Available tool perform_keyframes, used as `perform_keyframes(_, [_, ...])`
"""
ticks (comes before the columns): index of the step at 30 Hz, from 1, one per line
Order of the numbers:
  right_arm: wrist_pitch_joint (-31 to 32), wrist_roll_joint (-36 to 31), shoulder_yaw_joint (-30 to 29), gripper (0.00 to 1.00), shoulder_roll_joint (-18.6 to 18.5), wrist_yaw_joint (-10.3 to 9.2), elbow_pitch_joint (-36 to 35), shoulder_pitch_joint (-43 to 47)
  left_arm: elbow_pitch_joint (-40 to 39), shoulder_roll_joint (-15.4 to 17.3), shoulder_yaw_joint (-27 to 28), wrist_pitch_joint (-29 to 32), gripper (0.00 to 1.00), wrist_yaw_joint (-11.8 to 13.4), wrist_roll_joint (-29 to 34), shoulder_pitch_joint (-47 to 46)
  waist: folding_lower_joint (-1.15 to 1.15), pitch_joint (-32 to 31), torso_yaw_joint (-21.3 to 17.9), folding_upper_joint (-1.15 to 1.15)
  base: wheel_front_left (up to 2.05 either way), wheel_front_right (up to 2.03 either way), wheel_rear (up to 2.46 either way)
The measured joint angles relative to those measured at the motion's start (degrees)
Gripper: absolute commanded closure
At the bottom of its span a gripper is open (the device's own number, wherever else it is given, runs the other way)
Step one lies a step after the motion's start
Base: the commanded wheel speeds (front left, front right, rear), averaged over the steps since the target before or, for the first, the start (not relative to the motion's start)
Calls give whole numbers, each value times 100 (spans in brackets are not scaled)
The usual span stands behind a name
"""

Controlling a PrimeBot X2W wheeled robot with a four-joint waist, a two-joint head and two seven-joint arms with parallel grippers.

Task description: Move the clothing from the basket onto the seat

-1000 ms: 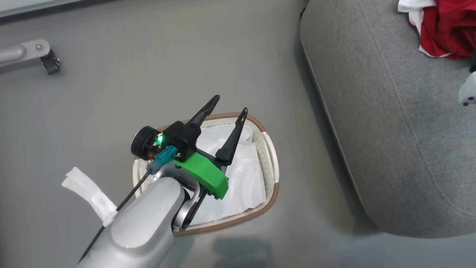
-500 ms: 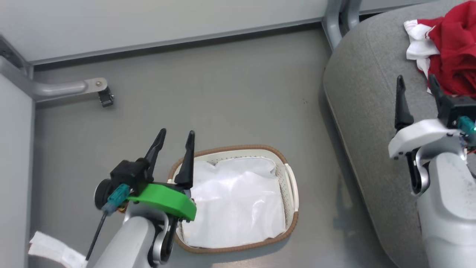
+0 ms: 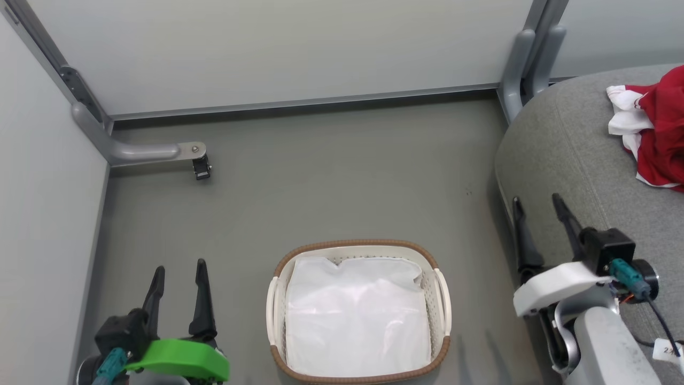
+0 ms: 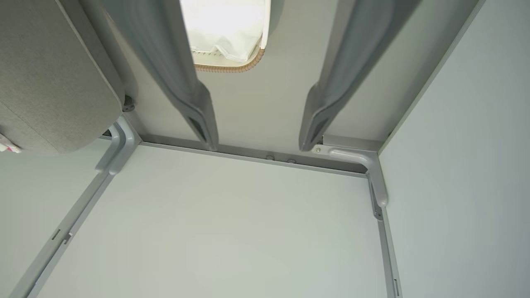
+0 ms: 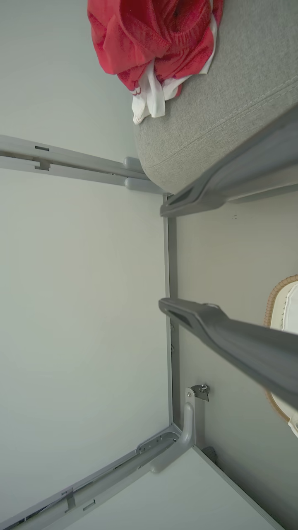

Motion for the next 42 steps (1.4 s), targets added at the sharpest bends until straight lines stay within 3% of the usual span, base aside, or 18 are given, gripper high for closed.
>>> perform_keyframes(10, [0,30,208,0,8,0,-238,741,-129,-244,564,0,0,-191,254,577,0,-253,50,0,0,0,0])
perform_keyframes(19, [0,89,288,0,8,0,-258,1017,46,-332,592,0,0,-404,397,644,0,-373,29,0,0,0,0])
perform_keyframes(40, [0,109,327,0,8,0,-233,1056,186,-438,683,0,0,-493,517,647,0,-405,18,0,0,0,0])
perform_keyframes(41, [3,108,328,100,13,0,-202,1058,214,-442,684,1,100,-500,516,646,0,-404,17,0,0,0,0])
perform_keyframes(42, [7,108,330,100,23,0,-165,1067,250,-449,683,1,100,-500,516,647,0,-404,17,0,0,0,0])
